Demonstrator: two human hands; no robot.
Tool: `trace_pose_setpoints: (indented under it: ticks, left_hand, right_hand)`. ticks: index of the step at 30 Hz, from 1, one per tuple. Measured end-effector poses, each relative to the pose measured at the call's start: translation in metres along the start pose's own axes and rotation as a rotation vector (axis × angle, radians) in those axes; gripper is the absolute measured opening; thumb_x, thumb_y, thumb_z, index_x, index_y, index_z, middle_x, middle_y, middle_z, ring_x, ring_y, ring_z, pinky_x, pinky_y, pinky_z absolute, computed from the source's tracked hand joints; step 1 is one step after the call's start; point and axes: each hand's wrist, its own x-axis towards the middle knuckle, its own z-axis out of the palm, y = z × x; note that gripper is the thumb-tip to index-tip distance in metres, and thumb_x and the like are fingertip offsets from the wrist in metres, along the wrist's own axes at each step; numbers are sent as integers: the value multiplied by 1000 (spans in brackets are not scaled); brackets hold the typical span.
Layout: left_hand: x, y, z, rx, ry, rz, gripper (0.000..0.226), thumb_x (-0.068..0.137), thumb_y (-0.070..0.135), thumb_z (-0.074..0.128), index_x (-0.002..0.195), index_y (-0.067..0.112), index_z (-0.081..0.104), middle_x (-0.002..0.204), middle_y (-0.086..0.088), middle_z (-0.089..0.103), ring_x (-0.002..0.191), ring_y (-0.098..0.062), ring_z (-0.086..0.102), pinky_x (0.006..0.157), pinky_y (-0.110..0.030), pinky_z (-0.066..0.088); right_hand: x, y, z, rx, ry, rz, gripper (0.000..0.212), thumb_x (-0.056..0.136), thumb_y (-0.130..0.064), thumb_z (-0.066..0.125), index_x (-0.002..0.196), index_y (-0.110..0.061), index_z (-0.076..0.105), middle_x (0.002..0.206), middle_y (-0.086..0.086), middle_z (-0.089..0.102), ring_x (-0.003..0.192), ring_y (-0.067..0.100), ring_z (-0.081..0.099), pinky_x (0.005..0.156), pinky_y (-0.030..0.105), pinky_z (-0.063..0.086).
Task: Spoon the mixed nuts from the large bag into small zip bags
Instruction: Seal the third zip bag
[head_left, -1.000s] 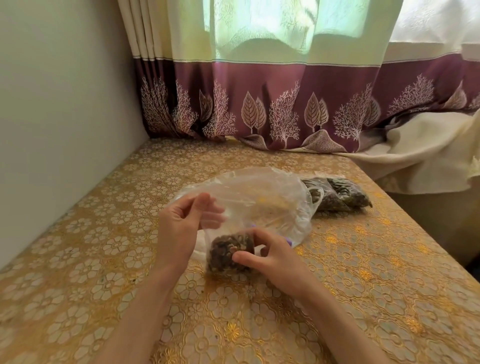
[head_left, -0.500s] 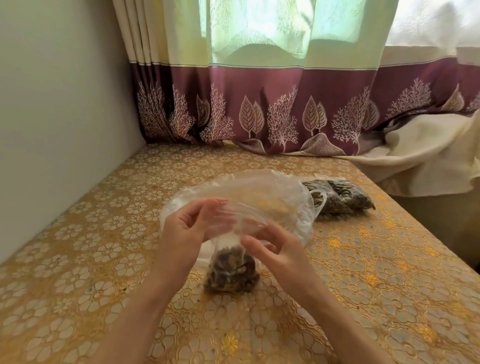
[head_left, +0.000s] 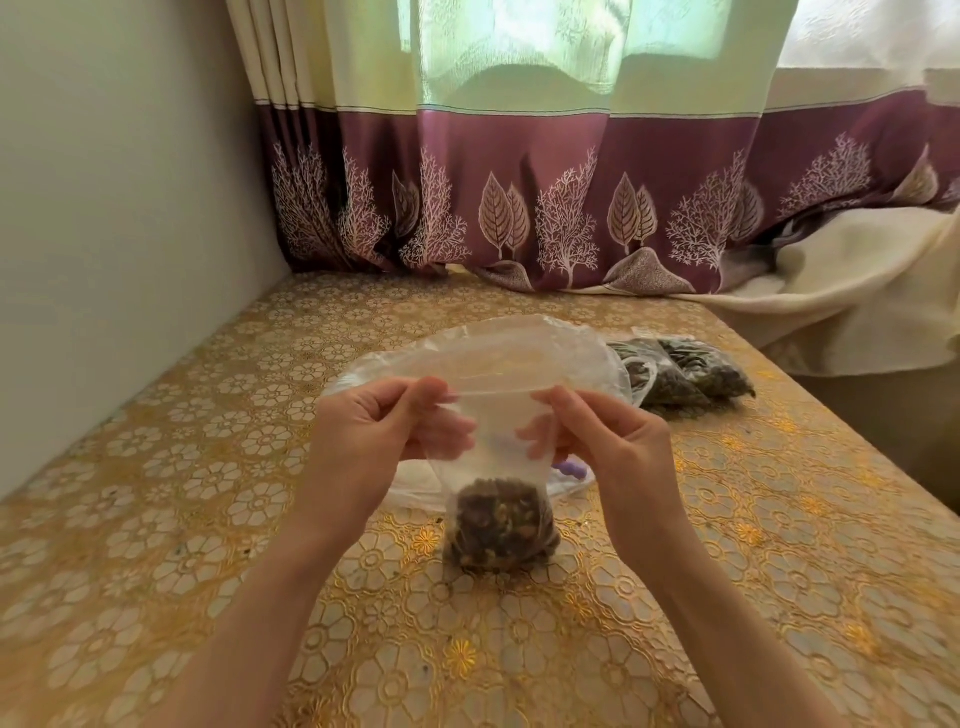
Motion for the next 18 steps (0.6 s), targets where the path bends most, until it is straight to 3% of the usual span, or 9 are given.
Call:
trace_pose_setpoints:
  ticks: [7,18]
  left_hand:
    - [2,1,-10,9,-131,-63,27,72,22,63,89,1,68,79,-17,72,72,-30,71,62,-26,57]
    - [2,3,-12,56,-52,31,18,62,31,73,70,15,73,72,-13,71,67,-25,70,63,-27,57]
  right_hand:
    - [1,-3,-4,44,28,34,16,65,-35,67,72,-23,76,72,-1,71,65,11,58,58,18,51]
    - [1,-4,-6,129,58,102,20,59,-36,69,66,-18,75,68,0,68,63,9,54,52,19,44]
